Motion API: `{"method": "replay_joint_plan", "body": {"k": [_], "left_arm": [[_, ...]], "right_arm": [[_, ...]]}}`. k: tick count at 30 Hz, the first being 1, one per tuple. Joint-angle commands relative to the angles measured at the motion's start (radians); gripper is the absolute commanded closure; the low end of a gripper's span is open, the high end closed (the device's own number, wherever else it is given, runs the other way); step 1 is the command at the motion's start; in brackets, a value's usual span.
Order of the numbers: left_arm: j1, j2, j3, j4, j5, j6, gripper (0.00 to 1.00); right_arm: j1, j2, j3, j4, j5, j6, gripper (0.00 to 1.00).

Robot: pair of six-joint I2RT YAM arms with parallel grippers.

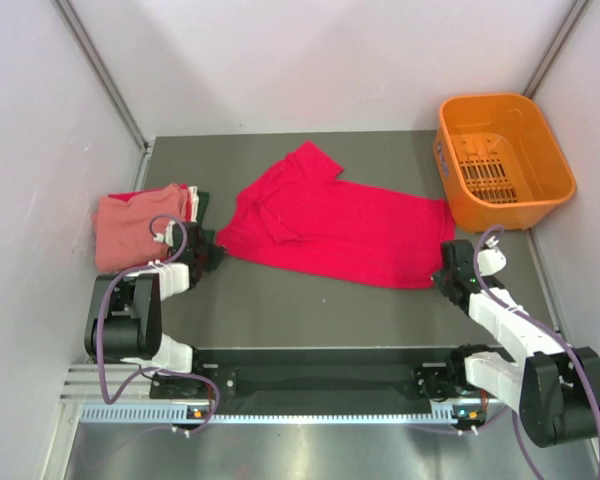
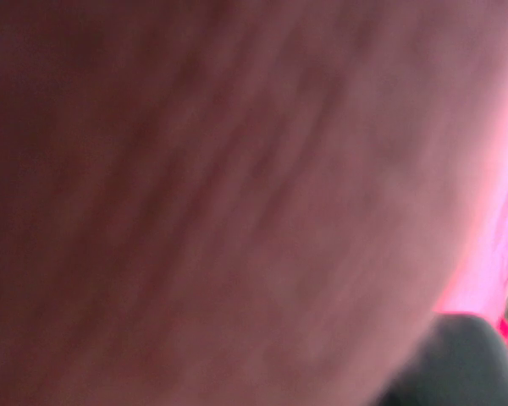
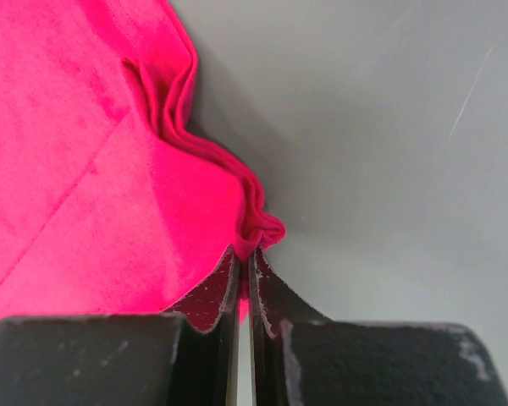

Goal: Fold and stack the t-shirts
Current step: Fold the tshirt

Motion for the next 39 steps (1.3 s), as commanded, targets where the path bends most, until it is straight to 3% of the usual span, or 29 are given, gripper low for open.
{"method": "replay_joint_plan", "body": {"k": [1, 8, 16, 21, 31, 35, 39], "left_arm": [[-0.001, 0.008, 0.048, -0.018, -0.123, 0.031, 1.00], [-0.006, -0.104, 0.058, -0.081, -0.175, 0.081, 1.00], [-0.006, -0.319, 0.125, -0.270, -0.264, 0.121, 1.00], [-0.006, -0.407, 0.127, -0.307, -0.322, 0.132, 1.00], [-0.007, -0.530, 0.139, -0.379, -0.348, 0.201, 1.00], [-0.007, -0.520, 0.222, -0.417, -0.340, 0.229, 1.00], [-0.006, -0.431, 0.424, -0.495, -0.331, 0.252, 1.00]], "right_arm": [[-0.009, -0.034, 0.015, -0.009, 0.036, -0.027, 1.00], [-0.009, -0.043, 0.068, 0.007, -0.002, -0.119, 1.00], [-0.009, 0.052, 0.297, -0.063, -0.048, -0.231, 1.00], [-0.010, 0.078, 0.402, -0.077, -0.085, -0.283, 1.00], [-0.018, 0.090, 0.446, -0.090, -0.160, -0.380, 1.00], [-0.028, 0.119, 0.582, -0.136, -0.183, -0.409, 1.00], [-0.030, 0.196, 0.802, -0.227, -0.197, -0.449, 1.00]]}}
